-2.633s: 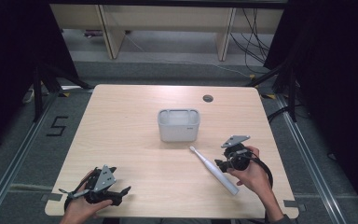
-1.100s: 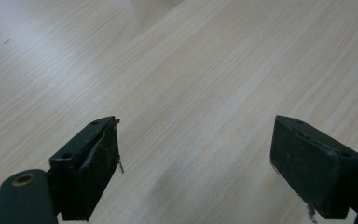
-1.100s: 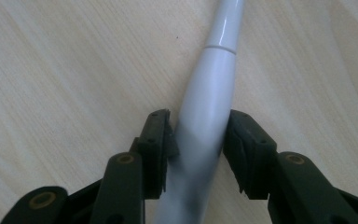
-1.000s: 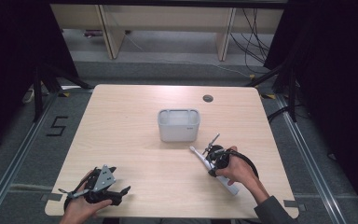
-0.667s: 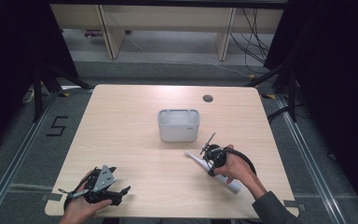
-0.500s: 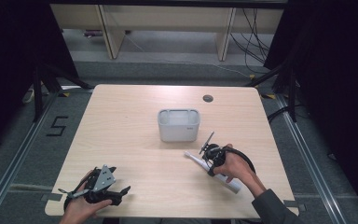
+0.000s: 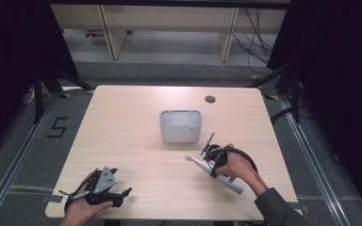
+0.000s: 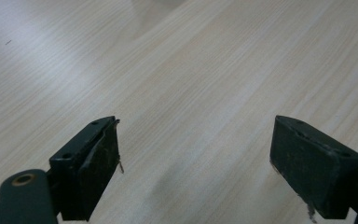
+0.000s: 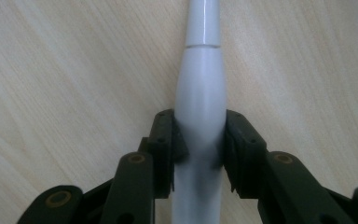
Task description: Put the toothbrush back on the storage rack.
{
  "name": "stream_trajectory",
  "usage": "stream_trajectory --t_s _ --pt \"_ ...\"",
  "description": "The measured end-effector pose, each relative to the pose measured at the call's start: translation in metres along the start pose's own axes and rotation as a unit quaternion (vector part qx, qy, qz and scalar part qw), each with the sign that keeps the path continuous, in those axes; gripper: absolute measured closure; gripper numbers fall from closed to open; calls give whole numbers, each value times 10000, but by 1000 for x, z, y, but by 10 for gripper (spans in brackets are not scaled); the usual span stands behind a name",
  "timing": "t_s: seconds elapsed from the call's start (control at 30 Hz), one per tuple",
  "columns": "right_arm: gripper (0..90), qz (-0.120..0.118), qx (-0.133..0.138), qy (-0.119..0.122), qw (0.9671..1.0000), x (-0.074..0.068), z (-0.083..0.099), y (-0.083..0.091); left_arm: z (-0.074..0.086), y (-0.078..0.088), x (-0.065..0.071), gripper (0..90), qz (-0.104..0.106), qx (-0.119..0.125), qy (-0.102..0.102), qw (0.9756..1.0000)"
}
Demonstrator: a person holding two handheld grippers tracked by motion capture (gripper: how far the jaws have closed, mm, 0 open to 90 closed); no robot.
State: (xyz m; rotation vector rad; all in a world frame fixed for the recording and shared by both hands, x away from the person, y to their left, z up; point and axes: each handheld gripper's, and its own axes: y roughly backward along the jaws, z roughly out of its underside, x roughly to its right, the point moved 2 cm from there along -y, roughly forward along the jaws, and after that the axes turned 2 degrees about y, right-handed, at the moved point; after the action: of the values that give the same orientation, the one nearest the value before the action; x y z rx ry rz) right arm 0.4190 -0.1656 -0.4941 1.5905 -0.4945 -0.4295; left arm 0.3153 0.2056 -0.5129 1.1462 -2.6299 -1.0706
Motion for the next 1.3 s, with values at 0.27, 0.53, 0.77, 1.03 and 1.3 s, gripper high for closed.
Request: stream_trajectory --t_s 0.27,0.53,0.77,1.03,1.3 --pt "670 74 193 60 9998 -2 6 10 0 0 -1 151 -1 -27 -20 10000" --pt "670 276 869 17 9958 -4 20 34 0 0 0 151 12 -21 -21 10000" --pt "671 364 1666 -137 9853 -4 31 63 0 -2 0 151 -45 4 30 10000" --pt "670 494 2947 -155 9542 5 32 87 1 -1 -1 151 -16 -44 -12 10000" --pt "670 416 3603 -477 9307 7 32 96 1 -2 0 151 -39 2 49 10000"
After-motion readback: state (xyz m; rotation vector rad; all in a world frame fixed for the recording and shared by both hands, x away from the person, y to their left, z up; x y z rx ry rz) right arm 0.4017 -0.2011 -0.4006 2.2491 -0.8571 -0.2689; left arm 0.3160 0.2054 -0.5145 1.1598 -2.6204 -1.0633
